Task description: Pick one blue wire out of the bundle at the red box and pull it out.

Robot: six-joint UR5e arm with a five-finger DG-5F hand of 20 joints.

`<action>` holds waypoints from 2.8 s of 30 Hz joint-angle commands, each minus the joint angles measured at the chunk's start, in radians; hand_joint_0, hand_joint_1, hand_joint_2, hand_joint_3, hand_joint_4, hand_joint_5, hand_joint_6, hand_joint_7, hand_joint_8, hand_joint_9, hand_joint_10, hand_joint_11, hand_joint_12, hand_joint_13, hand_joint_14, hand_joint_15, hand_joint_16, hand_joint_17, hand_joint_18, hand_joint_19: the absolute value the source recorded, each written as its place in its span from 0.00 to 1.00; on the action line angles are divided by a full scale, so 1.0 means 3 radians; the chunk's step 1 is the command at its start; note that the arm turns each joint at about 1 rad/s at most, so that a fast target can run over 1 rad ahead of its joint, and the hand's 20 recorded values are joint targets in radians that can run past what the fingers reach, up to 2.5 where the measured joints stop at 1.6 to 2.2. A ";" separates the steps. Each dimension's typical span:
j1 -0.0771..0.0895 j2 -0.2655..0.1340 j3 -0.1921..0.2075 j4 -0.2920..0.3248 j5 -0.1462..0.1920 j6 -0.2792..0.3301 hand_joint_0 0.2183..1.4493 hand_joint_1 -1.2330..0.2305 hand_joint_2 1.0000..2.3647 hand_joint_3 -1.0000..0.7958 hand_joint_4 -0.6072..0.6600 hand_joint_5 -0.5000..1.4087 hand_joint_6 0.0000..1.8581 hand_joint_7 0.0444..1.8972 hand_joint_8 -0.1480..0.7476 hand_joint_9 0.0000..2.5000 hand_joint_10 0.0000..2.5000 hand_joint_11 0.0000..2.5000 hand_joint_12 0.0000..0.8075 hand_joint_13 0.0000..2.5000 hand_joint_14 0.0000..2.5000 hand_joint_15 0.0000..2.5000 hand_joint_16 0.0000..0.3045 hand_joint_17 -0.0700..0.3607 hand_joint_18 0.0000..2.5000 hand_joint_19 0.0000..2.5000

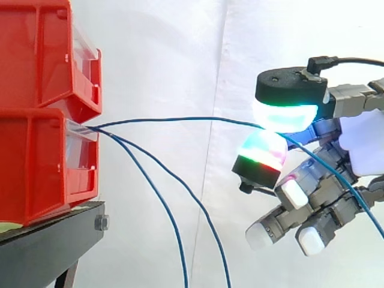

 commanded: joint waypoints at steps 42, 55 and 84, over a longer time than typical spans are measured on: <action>0.0003 0.0000 0.0000 0.0000 0.0003 0.0000 0.31 0.30 0.00 0.60 0.46 0.20 0.50 0.63 0.66 0.41 0.00 0.27 0.65 0.27 0.00 0.10 0.24 0.55 0.35 0.15; 0.0003 0.0000 0.0000 0.0000 0.0003 0.0000 0.31 0.30 0.00 0.60 0.46 0.20 0.50 0.63 0.66 0.41 0.01 0.26 0.65 0.28 0.00 0.10 0.24 0.55 0.35 0.15; -0.0002 0.0000 0.0000 0.0000 0.0003 0.0000 0.31 0.30 0.00 0.61 0.46 0.20 0.50 0.63 0.66 0.40 0.01 0.26 0.65 0.28 0.00 0.10 0.24 0.55 0.35 0.15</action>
